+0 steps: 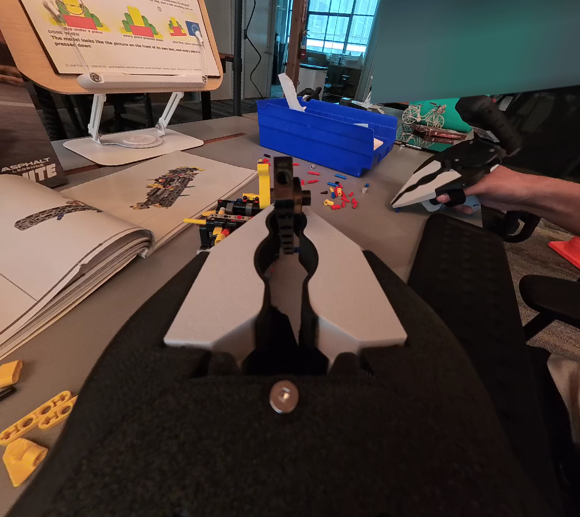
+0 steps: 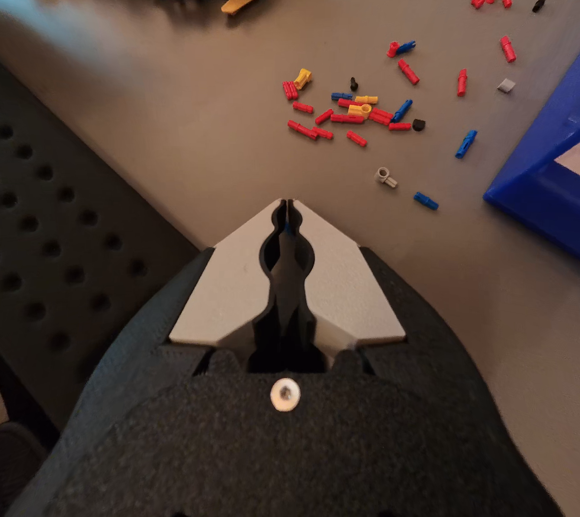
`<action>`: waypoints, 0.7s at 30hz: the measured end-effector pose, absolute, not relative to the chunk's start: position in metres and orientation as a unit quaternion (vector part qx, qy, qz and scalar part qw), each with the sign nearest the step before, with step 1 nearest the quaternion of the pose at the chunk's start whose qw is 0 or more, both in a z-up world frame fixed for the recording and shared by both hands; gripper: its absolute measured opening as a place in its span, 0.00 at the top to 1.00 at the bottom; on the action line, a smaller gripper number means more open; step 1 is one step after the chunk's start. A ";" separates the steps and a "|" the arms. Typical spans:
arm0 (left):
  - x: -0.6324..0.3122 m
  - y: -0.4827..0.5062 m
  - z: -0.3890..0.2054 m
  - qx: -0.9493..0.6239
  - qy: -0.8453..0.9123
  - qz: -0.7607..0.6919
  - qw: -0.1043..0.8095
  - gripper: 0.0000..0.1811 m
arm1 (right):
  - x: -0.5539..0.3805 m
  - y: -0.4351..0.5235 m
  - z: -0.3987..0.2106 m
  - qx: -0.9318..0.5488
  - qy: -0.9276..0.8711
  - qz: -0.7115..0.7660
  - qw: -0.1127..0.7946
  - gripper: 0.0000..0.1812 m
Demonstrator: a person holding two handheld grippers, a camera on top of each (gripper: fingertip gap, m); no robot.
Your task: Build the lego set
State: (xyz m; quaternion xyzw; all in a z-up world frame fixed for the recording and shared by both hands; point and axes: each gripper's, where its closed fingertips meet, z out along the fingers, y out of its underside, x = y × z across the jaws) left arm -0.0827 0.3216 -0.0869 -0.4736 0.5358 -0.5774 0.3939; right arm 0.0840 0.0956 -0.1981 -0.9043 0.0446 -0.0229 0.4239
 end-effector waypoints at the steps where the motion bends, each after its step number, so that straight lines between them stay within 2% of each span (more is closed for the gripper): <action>1: -0.083 0.321 -0.087 -0.474 0.536 -0.578 0.394 0.95 | 0.084 0.095 -0.198 -0.906 0.042 -0.028 0.421 0.99; 8: -0.083 0.319 -0.087 -0.472 0.537 -0.583 0.386 0.95 | 0.083 0.068 -0.188 -0.914 0.024 0.013 0.404 0.89; 14: -0.082 0.315 -0.089 -0.469 0.543 -0.584 0.380 0.95 | 0.096 0.063 -0.190 -0.910 -0.035 0.068 0.408 0.88; 21: -0.081 0.314 -0.091 -0.468 0.549 -0.579 0.379 0.95 | 0.093 0.072 -0.204 -0.917 -0.129 0.129 0.356 0.89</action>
